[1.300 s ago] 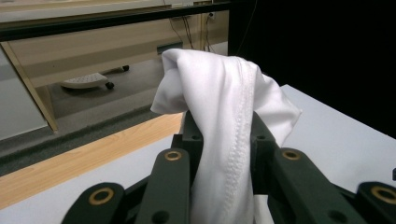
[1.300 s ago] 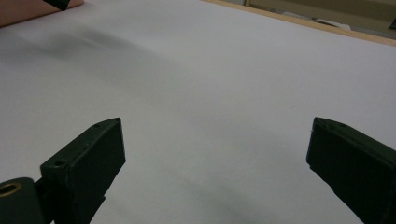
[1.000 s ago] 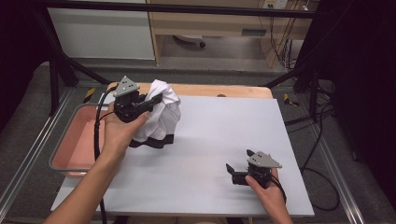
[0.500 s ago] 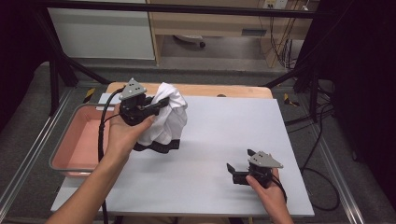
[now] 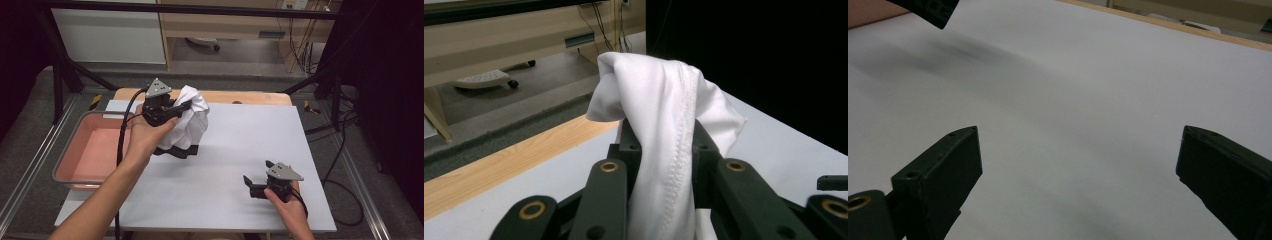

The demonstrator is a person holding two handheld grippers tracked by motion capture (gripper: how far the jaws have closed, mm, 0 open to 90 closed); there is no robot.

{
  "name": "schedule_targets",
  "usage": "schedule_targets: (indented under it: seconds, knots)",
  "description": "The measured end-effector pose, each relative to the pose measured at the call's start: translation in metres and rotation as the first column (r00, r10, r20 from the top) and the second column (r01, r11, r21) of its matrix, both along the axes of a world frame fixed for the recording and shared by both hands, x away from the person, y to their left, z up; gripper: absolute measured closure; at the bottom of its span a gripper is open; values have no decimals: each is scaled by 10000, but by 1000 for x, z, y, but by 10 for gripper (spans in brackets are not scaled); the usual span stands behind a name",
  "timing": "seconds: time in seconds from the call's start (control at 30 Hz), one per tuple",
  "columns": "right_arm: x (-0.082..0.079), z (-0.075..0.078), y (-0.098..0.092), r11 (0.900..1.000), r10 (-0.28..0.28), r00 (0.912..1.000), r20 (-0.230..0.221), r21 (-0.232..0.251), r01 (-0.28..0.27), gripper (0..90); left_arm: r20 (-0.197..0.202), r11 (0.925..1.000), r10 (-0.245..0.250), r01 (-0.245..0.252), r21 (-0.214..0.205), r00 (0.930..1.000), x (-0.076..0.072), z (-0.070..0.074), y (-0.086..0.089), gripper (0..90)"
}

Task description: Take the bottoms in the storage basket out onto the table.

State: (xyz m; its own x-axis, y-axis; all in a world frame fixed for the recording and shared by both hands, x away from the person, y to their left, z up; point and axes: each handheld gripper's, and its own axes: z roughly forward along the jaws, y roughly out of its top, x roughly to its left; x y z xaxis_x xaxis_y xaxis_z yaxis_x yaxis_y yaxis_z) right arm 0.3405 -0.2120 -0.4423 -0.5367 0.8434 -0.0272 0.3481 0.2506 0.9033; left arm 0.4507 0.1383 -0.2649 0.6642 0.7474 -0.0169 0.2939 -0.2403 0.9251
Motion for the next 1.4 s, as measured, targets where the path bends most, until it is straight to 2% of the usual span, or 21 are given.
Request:
schedule_targets:
  seconds: [0.17, 0.3, 0.47, 0.53, 0.73, 0.83, 1.1, 1.23, 1.4]
  knots:
    - [0, 1, 2, 10000, 62, 10000, 36, -7, -62, 46, -102, 9995, -310, 309, -95, 9995, -6, -2, -10, 744]
    - [0, 0, 3, 9999, 114, 9999, 23, 1, -114, 46, 118, 9982, -594, 592, 122, 9982, -17, 0, -21, 743]
    - [-1, 0, 1, 10000, 72, 10000, -9, 32, -72, 47, -41, 9954, -955, 956, 109, 9954, -22, -2, -33, 742]
    - [-2, 1, 1, 9999, 102, 9999, 37, 1, -102, 47, -103, 9943, -1033, 1035, 239, 9946, -23, -4, -37, 742]
    - [-1, 0, 2, 9999, 141, 9999, -7, -8, -141, 47, -344, 9915, -1111, 1131, 638, 9932, -21, -18, -46, 742]
    - [-1, 0, 1, 10000, 93, 10000, -5, 35, -93, 47, -430, 9925, -1056, 1080, 580, 9935, -20, -26, -48, 742]
    - [-1, 0, 2, 9999, 162, 9999, -9, -15, -162, 47, -537, 9925, -861, 904, 824, 9948, -7, -38, -54, 741]
    - [-1, 0, 3, 9999, 143, 9999, -8, -19, -143, 47, -550, 9912, -660, 718, 1108, 9963, 0, -48, -56, 741]
    - [-1, -1, 4, 9998, 189, 9998, -16, -32, -189, 46, -679, 9936, -485, 551, 987, 9965, 9, -56, -56, 741]
